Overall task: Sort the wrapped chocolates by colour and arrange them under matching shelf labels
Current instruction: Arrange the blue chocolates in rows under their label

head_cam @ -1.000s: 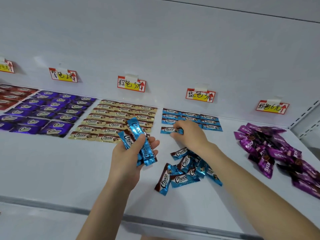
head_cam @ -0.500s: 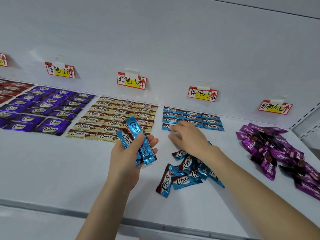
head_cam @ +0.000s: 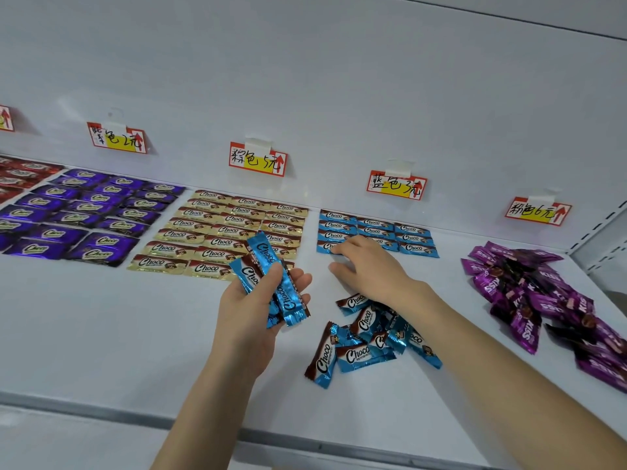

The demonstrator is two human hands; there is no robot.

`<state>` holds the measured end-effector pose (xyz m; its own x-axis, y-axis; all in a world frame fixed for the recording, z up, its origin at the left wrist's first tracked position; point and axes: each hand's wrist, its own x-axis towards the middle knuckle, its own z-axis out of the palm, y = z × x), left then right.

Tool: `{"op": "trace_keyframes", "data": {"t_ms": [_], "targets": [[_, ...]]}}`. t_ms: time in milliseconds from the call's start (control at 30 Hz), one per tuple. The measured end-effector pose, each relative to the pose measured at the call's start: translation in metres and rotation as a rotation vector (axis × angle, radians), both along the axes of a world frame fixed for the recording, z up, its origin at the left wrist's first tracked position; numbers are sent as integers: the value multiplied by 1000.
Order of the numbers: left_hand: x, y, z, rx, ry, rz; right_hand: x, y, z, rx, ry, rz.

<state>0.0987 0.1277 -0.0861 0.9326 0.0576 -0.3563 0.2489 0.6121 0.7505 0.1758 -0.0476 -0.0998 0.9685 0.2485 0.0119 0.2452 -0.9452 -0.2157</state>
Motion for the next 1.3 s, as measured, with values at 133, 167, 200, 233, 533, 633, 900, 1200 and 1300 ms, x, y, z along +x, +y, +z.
{"op": "trace_keyframes", "data": {"t_ms": [133, 167, 200, 233, 533, 633, 900, 1200, 1300], "targets": [[-3, -1, 2, -10, -6, -28, 2, 2, -1, -12, -5, -2], [-4, -1, 3, -17, -9, -35, 2, 2, -1, -13, -10, -2], [-4, -1, 3, -23, -14, -40, 3, 2, -2, -15, -15, -2], [-5, -1, 4, -27, -18, -44, 3, 2, -2, -19, -21, -2], [-12, -1, 7, 95, -87, -147, -8, 0, 14, 357, -143, -52], [-16, -5, 11, 185, -144, -238, -27, 2, 37, 705, -118, -57], [-33, -22, 22, 233, -236, -459, -76, 0, 73, 935, 88, 65], [-34, -36, 27, -8, -53, -299, -106, -29, 64, 1097, -16, 57], [-32, -40, 28, -10, -46, -304, -117, -33, 58, 964, 11, 142]]}}
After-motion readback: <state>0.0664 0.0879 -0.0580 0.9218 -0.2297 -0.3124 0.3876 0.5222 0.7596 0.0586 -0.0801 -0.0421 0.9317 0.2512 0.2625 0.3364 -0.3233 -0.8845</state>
